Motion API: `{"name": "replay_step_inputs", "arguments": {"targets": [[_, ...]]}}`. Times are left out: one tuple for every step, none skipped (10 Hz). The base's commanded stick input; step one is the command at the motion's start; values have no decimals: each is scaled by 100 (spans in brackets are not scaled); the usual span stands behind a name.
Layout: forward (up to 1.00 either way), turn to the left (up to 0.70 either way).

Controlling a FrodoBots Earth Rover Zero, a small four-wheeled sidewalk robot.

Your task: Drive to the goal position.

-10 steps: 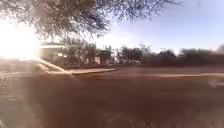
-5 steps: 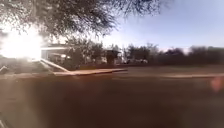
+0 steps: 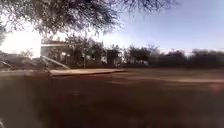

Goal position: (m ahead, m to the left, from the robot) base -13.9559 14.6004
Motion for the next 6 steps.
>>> {"name": "replay_step_inputs", "arguments": {"targets": [[100, 0], [100, 0], [100, 0], [100, 0], [100, 0], [100, 0]]}}
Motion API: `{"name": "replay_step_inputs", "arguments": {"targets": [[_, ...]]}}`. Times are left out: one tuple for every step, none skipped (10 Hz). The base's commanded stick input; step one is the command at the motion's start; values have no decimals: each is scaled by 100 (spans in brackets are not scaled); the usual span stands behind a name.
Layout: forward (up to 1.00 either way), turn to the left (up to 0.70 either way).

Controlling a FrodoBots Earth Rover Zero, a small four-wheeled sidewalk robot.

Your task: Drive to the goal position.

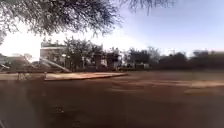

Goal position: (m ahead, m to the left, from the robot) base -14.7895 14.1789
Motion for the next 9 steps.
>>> {"name": "replay_step_inputs", "arguments": {"targets": [[100, 0], [100, 0], [100, -7], [100, -21], [74, -32], [24, -41], [0, -45], [0, -45], [0, -45]]}}
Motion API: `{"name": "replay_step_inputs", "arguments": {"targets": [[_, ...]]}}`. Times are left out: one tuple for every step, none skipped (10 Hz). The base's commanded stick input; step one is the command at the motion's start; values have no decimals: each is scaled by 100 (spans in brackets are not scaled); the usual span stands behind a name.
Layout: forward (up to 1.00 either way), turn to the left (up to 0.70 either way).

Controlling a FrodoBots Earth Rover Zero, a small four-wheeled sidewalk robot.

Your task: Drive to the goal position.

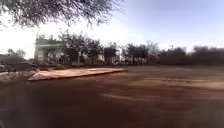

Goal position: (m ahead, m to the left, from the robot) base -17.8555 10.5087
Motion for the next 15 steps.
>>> {"name": "replay_step_inputs", "arguments": {"targets": [[0, -45], [0, -45], [0, -45], [0, -45], [0, -45], [6, -44], [51, -36], [97, -28], [100, -27], [100, -27], [100, -27], [100, -27], [100, -27], [100, -27], [100, -27]]}}
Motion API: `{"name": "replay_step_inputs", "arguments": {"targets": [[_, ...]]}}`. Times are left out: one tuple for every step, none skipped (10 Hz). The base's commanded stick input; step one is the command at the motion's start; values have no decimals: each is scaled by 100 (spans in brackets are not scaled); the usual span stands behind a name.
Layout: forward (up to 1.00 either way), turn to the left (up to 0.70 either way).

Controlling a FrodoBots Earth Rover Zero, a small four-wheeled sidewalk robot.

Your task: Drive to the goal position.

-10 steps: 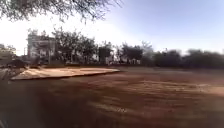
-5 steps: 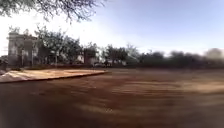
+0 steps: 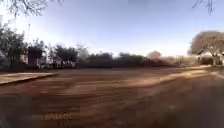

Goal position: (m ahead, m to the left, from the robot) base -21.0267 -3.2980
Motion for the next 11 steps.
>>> {"name": "replay_step_inputs", "arguments": {"targets": [[100, -27], [100, -27], [100, -27], [100, -27], [100, -27], [100, -27], [100, -27], [100, -27], [100, -27], [100, -27], [100, -27]]}}
